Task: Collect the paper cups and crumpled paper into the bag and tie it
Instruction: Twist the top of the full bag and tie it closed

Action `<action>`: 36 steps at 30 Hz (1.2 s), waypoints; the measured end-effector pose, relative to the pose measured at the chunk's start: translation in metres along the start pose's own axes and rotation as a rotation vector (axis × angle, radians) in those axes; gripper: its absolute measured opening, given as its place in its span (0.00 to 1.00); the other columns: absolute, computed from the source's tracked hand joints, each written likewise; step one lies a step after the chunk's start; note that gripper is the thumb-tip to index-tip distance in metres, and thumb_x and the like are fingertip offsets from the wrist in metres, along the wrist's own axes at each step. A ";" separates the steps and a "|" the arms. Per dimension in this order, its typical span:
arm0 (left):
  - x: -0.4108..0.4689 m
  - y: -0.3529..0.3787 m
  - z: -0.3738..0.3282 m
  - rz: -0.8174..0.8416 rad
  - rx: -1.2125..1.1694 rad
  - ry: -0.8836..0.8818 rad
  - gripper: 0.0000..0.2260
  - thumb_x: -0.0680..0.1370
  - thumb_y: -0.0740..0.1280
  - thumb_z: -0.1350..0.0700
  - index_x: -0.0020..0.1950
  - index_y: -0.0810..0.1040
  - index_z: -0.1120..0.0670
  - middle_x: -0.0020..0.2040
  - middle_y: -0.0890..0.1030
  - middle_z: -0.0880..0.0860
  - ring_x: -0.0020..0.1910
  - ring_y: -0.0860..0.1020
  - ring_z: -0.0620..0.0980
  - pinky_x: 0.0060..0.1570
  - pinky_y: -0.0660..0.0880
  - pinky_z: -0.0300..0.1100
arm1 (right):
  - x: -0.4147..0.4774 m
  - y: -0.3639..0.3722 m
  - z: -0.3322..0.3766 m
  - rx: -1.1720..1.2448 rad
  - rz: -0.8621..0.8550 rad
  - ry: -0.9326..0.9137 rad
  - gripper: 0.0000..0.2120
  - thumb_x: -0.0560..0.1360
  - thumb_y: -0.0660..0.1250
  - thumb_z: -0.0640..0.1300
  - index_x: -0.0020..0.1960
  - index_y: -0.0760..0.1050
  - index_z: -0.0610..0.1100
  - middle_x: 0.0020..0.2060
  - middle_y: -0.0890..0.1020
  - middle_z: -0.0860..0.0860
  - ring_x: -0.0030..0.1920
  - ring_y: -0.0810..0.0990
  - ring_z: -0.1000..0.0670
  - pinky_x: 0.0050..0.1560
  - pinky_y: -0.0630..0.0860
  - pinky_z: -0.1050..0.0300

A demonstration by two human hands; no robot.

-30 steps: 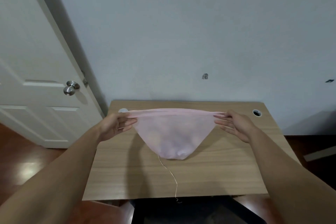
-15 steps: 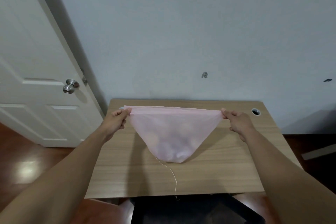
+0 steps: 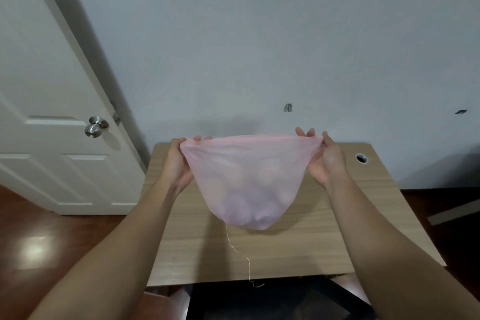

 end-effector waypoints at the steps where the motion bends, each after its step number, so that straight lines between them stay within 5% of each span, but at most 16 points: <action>1: 0.000 0.005 0.001 0.010 -0.055 -0.005 0.28 0.86 0.53 0.52 0.28 0.77 0.53 0.39 0.83 0.54 0.44 0.84 0.53 0.63 0.74 0.48 | 0.001 0.004 -0.003 0.050 -0.001 0.010 0.20 0.91 0.55 0.50 0.44 0.73 0.44 0.36 0.80 0.49 0.35 0.86 0.47 0.57 0.83 0.46; 4: 0.007 0.014 -0.001 -0.014 -0.087 0.017 0.27 0.88 0.54 0.49 0.28 0.62 0.50 0.23 0.62 0.50 0.30 0.77 0.52 0.62 0.73 0.45 | 0.000 0.012 -0.005 -0.095 -0.022 -0.026 0.21 0.91 0.59 0.52 0.39 0.67 0.48 0.29 0.64 0.54 0.25 0.60 0.51 0.38 0.82 0.56; 7: 0.018 0.022 -0.004 -0.028 0.235 0.110 0.21 0.89 0.57 0.47 0.37 0.61 0.49 0.28 0.59 0.48 0.28 0.58 0.50 0.38 0.68 0.46 | -0.003 0.024 -0.006 -0.439 0.018 -0.104 0.19 0.90 0.60 0.56 0.43 0.68 0.48 0.29 0.62 0.53 0.25 0.59 0.52 0.32 0.74 0.56; 10: 0.009 0.044 -0.013 -0.016 0.579 0.247 0.11 0.86 0.63 0.45 0.50 0.71 0.51 0.32 0.66 0.45 0.29 0.60 0.48 0.33 0.63 0.45 | -0.010 0.041 -0.013 -0.583 0.083 -0.147 0.18 0.89 0.60 0.56 0.45 0.68 0.47 0.31 0.64 0.53 0.27 0.60 0.52 0.35 0.70 0.54; 13: -0.015 0.085 -0.008 0.179 0.889 0.340 0.12 0.87 0.64 0.48 0.70 0.78 0.40 0.34 0.73 0.39 0.33 0.68 0.45 0.40 0.73 0.39 | -0.020 0.058 -0.028 -0.648 0.122 -0.164 0.17 0.90 0.60 0.55 0.47 0.69 0.46 0.33 0.66 0.53 0.29 0.61 0.53 0.34 0.68 0.57; 16: -0.031 0.121 0.011 0.372 1.160 0.355 0.18 0.86 0.65 0.43 0.76 0.76 0.38 0.59 0.83 0.32 0.55 0.81 0.37 0.61 0.75 0.35 | -0.024 0.070 -0.045 -0.475 0.138 -0.112 0.17 0.89 0.62 0.53 0.46 0.68 0.46 0.33 0.66 0.52 0.30 0.61 0.52 0.33 0.66 0.61; 18: -0.036 0.132 0.028 0.440 1.284 0.302 0.19 0.80 0.69 0.31 0.68 0.80 0.35 0.62 0.84 0.34 0.59 0.81 0.35 0.60 0.76 0.38 | -0.025 0.073 -0.054 -0.301 0.138 -0.065 0.17 0.89 0.64 0.53 0.44 0.69 0.47 0.33 0.66 0.52 0.30 0.61 0.51 0.37 0.68 0.57; 22: -0.027 0.125 0.044 0.384 1.455 0.318 0.24 0.71 0.73 0.24 0.43 0.80 0.44 0.39 0.78 0.43 0.35 0.74 0.42 0.38 0.70 0.42 | -0.028 0.076 -0.062 -0.130 0.162 -0.015 0.17 0.88 0.64 0.54 0.43 0.68 0.48 0.33 0.64 0.53 0.30 0.59 0.50 0.40 0.73 0.51; 28: -0.018 0.115 0.050 0.385 1.490 0.356 0.22 0.83 0.70 0.45 0.36 0.67 0.56 0.32 0.63 0.49 0.31 0.61 0.47 0.34 0.60 0.47 | -0.034 0.076 -0.050 -0.162 0.236 -0.043 0.17 0.90 0.62 0.50 0.43 0.69 0.46 0.34 0.68 0.50 0.31 0.64 0.50 0.50 0.81 0.48; 31: -0.015 0.110 0.050 0.368 1.378 0.287 0.21 0.84 0.69 0.50 0.37 0.70 0.60 0.32 0.65 0.48 0.30 0.63 0.46 0.34 0.60 0.46 | -0.038 0.079 -0.037 -0.342 0.275 -0.130 0.18 0.85 0.69 0.57 0.46 0.74 0.44 0.41 0.78 0.47 0.39 0.78 0.47 0.55 0.83 0.45; 33: -0.017 0.111 0.046 0.354 1.311 0.276 0.19 0.85 0.69 0.55 0.38 0.74 0.64 0.29 0.68 0.43 0.28 0.65 0.42 0.32 0.62 0.41 | -0.041 0.074 -0.025 -0.431 0.264 -0.168 0.31 0.72 0.78 0.70 0.54 0.78 0.44 0.52 0.86 0.47 0.53 0.85 0.47 0.61 0.82 0.44; 36: -0.021 0.113 0.036 0.353 1.245 0.294 0.18 0.85 0.69 0.58 0.40 0.74 0.67 0.30 0.70 0.41 0.28 0.66 0.40 0.31 0.63 0.37 | -0.049 0.063 -0.012 -0.544 0.299 -0.212 0.52 0.60 0.79 0.79 0.73 0.74 0.48 0.67 0.85 0.53 0.68 0.84 0.53 0.64 0.82 0.54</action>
Point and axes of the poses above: each hand's wrist, its own x-axis towards the middle knuckle, its own y-axis out of the palm, z = x × y, the point moved 8 cm from there along x, towards the middle knuckle
